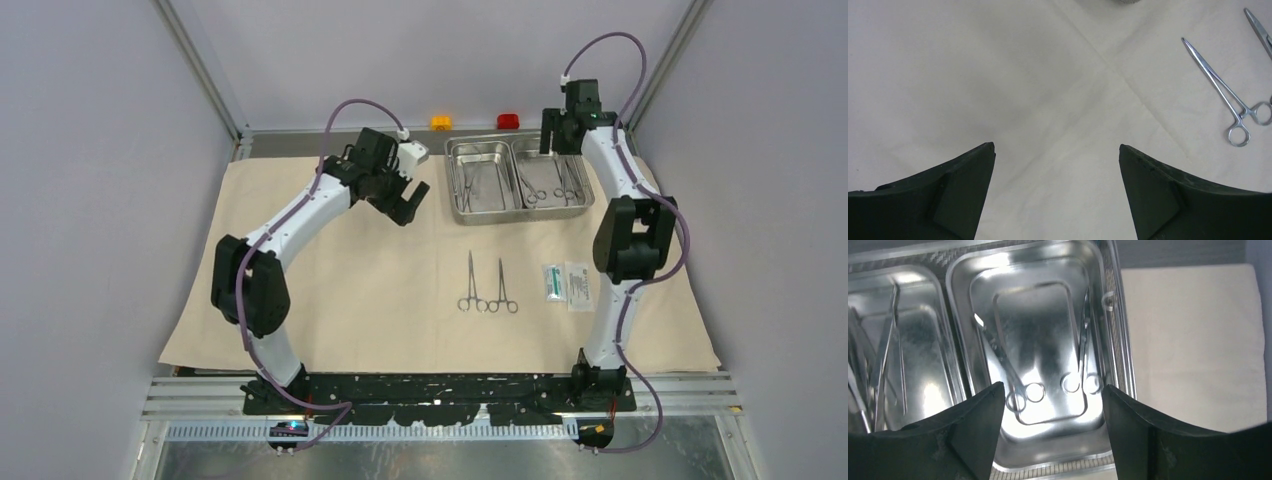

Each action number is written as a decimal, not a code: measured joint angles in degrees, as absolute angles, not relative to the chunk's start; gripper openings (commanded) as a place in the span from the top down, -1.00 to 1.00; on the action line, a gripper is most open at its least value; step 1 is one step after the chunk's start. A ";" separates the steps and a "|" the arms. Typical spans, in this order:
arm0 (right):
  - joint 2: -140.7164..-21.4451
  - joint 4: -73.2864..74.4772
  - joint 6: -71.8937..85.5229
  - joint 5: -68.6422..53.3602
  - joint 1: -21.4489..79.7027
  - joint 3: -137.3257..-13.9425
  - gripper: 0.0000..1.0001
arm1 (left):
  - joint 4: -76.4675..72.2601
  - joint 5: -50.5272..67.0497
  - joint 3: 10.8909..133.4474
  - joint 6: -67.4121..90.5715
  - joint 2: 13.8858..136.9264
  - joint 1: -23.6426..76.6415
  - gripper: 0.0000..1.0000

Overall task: Open and lay out the surgical kit
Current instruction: Pick up the medical item from the container.

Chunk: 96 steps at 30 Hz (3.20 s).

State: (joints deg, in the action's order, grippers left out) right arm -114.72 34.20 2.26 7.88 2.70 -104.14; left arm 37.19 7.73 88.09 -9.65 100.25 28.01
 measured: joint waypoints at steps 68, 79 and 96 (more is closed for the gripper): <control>-147.70 55.22 1.85 -6.70 -4.29 -139.31 0.78 | 40.77 19.11 89.86 -11.40 104.79 28.03 -0.86; -147.68 53.19 0.97 -7.16 -1.19 -138.76 0.82 | 40.97 19.07 90.00 -11.46 104.79 28.03 -0.86; -147.37 51.24 -3.81 -5.82 -0.80 -138.32 0.20 | 41.06 18.57 90.00 -12.36 104.79 28.21 -0.87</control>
State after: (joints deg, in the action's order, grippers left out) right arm -147.37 51.24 -3.81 -5.82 -0.80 -138.32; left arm 41.06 18.57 90.00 -12.36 104.79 28.21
